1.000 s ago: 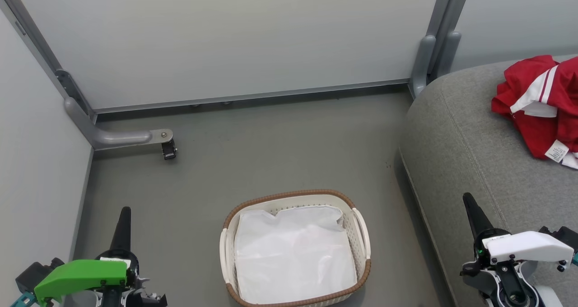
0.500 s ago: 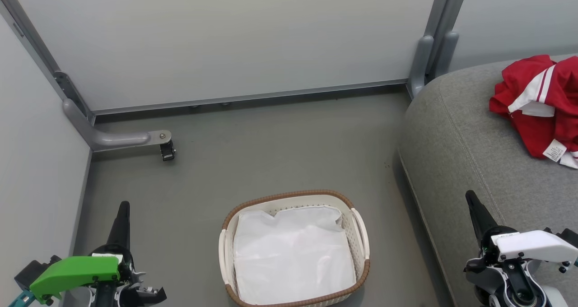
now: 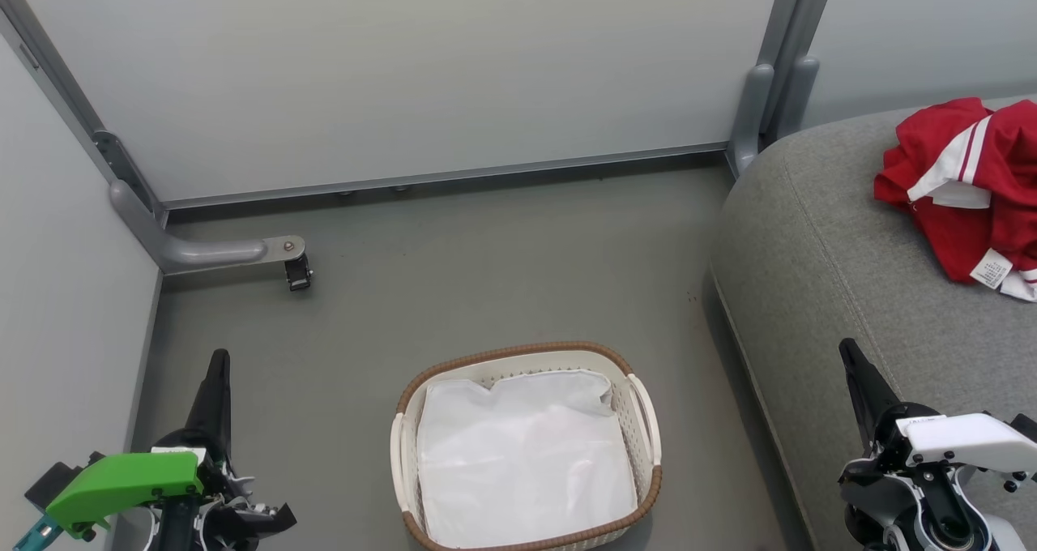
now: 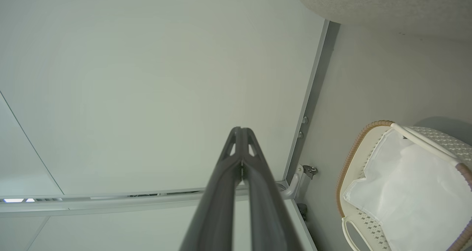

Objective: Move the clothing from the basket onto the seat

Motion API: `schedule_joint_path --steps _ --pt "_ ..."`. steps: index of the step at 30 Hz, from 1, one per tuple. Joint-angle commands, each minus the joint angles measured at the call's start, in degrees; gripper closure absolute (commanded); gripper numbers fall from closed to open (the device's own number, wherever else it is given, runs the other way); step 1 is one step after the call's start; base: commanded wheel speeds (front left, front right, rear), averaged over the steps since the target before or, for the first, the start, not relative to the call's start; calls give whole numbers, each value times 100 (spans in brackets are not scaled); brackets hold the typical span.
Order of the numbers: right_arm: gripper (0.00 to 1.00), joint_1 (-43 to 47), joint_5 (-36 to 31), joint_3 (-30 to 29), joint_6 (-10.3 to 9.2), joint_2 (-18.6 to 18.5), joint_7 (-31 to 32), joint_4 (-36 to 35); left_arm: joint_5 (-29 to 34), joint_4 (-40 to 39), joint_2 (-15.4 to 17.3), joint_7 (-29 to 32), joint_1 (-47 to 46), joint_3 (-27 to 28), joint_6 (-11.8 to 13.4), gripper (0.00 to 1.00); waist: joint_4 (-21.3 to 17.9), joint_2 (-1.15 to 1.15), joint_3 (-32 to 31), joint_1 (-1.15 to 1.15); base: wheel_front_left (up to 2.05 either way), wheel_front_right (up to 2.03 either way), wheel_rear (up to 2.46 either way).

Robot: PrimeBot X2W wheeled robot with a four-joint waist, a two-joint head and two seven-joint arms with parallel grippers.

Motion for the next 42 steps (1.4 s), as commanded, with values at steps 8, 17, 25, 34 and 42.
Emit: schedule_joint_path --steps 8,17,25,34,42 --pt "100 -45 192 -48 0 -24 69 -35 -195 13 28 67 -116 44 -38 100 -9 0 -4 0 0 0 0" --pt "100 -45 184 -54 0 -19 75 -33 -191 13 26 70 -116 46 -39 100 -9 0 -4 0 0 0 0" --pt "100 -46 178 -59 0 -15 81 -33 -187 12 25 72 -116 47 -39 100 -9 0 -4 0 0 0 0" --pt "100 -47 171 -63 0 -11 86 -33 -185 12 23 73 -116 48 -39 100 -9 0 -4 0 0 0 0" --pt "100 -47 167 -67 0 -8 85 -32 -184 12 22 75 -116 50 -38 100 -9 0 -4 0 0 0 0"
